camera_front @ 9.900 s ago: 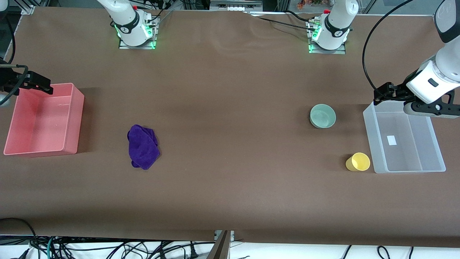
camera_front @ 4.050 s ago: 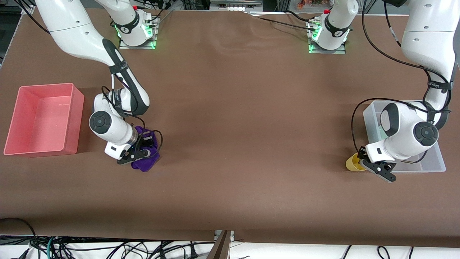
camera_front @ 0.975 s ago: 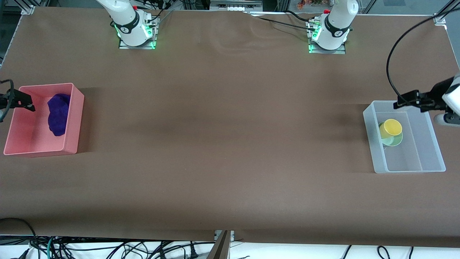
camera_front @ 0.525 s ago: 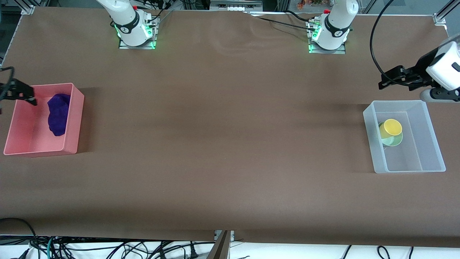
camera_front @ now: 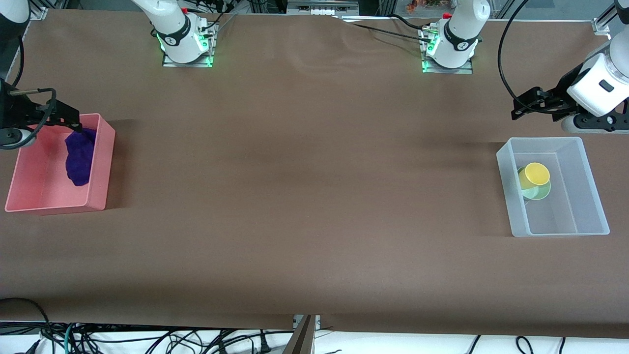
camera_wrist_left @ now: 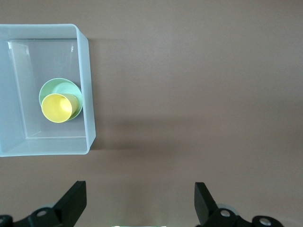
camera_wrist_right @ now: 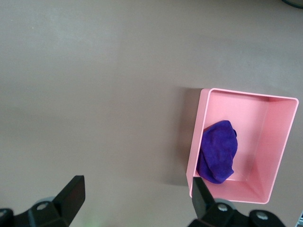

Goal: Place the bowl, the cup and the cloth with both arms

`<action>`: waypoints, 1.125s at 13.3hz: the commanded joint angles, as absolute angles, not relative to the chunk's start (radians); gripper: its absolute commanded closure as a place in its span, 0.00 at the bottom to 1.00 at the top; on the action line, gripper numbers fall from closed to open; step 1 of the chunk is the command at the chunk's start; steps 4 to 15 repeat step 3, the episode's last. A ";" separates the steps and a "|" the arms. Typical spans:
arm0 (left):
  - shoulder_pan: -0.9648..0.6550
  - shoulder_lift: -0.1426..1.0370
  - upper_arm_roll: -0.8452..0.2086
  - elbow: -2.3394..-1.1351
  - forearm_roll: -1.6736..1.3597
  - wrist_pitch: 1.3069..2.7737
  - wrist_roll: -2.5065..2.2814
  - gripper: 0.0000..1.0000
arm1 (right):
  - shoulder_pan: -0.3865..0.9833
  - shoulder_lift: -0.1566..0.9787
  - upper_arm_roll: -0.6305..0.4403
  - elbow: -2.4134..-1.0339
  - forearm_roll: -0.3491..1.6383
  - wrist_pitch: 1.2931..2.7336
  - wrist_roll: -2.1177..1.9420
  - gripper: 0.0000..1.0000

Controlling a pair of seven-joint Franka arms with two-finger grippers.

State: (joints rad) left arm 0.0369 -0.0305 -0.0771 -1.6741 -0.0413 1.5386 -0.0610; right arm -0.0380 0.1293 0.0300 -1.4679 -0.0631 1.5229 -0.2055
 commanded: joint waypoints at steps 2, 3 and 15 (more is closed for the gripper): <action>0.031 -0.057 -0.074 -1.701 -0.017 1.557 -0.063 0.00 | -0.046 0.115 0.023 -1.473 -0.068 1.511 -0.210 0.00; 0.031 -0.057 -0.074 -1.701 -0.017 1.557 -0.063 0.00 | -0.046 0.115 0.023 -1.473 -0.067 1.511 -0.209 0.00; 0.031 -0.057 -0.074 -1.701 -0.017 1.557 -0.063 0.00 | -0.046 0.115 0.023 -1.473 -0.067 1.511 -0.209 0.00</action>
